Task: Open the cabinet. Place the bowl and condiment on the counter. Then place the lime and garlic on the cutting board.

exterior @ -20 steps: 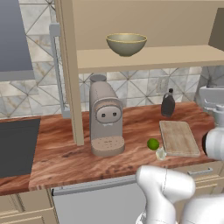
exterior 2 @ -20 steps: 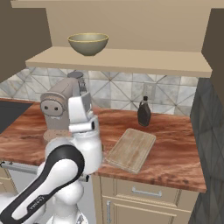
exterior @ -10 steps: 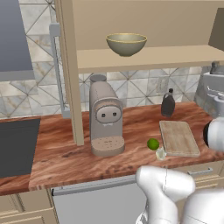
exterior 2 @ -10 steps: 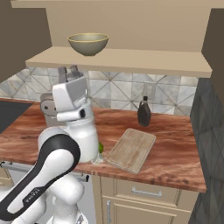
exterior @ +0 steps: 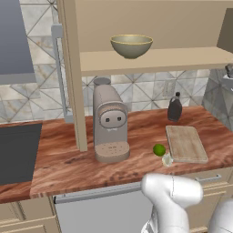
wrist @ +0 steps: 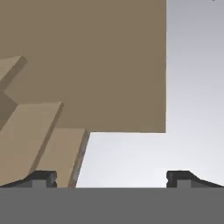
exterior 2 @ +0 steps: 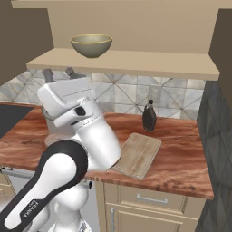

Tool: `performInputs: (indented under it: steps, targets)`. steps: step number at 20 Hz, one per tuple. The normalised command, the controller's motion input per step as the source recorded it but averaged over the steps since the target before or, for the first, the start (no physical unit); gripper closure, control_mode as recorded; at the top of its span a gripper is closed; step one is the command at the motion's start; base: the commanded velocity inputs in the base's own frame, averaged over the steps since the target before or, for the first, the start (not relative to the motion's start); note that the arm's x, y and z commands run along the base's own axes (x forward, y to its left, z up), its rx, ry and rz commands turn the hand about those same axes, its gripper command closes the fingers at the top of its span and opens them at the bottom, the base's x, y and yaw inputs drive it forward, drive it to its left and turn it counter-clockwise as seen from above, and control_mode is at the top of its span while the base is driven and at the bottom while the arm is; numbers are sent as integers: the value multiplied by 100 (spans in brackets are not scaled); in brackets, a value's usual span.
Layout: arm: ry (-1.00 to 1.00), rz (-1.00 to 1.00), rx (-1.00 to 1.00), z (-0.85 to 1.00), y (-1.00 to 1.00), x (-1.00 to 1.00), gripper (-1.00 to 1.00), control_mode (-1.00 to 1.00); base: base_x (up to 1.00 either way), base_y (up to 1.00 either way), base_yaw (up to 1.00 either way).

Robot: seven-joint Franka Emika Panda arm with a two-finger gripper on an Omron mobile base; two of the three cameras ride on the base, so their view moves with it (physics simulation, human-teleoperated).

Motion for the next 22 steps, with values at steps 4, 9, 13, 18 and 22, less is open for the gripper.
performInputs:
  steps: [4, 9, 13, 18, 22]
  targets:
    - [-8, -17, -42, 5, 0, -5, -100, -100, 0, 0, 0]
    - [-10, -19, -42, 2, 15, -10, -100, -100, 0, 0, 0]
    - [-11, -19, -43, 0, 43, -8, -100, -100, 0, 0, 0]
    - [-5, -17, -37, 0, 49, 0, -100, -100, 0, 0, 0]
    - [0, -15, -26, 0, 23, 0, -100, -100, 0, 0, 0]
